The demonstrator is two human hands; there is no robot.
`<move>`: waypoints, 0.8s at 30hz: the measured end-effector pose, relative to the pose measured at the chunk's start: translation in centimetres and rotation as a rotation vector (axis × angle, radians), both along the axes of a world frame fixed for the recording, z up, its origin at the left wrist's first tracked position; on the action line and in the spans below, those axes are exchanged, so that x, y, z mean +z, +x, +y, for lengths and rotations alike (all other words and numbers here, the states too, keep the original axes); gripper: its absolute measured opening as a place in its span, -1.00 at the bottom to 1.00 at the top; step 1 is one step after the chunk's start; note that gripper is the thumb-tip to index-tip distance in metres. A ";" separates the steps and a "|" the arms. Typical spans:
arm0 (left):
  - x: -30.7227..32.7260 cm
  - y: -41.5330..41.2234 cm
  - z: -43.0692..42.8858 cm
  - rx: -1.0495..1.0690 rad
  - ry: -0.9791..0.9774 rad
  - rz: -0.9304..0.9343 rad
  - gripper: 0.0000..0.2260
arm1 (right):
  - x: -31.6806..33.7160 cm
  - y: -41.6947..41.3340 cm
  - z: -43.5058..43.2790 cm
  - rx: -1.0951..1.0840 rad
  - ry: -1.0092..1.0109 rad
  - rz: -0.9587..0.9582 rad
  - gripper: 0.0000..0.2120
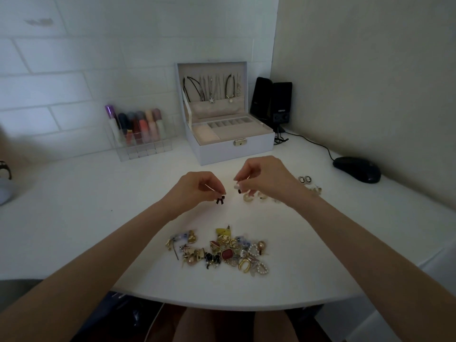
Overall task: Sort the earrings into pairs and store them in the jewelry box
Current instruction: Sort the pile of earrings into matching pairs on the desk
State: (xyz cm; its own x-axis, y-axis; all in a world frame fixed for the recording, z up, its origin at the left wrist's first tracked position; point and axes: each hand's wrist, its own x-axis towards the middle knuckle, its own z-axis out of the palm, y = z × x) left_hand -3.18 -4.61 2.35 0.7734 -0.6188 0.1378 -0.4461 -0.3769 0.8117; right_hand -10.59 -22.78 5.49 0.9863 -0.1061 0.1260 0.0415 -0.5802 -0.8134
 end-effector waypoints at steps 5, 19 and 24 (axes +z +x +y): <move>-0.3 1.2 -1.4 0.070 0.054 -0.057 -0.84 | 0.1 3.2 0.4 0.106 -0.212 0.077 -0.86; -1.3 2.2 -1.5 0.151 0.160 -0.139 -0.90 | 0.1 5.3 0.6 0.246 -0.378 0.213 -0.84; -1.5 2.2 -1.5 0.117 0.145 -0.158 -0.90 | 0.8 5.2 0.3 0.219 -0.429 0.262 -0.92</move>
State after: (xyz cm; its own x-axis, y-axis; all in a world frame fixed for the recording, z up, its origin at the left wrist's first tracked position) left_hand -0.96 -6.14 0.85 0.8171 -0.5480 0.1792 -0.5095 -0.5409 0.6692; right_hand -5.35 -22.47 6.28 0.9838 0.1125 -0.1398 0.0270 -0.8628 -0.5048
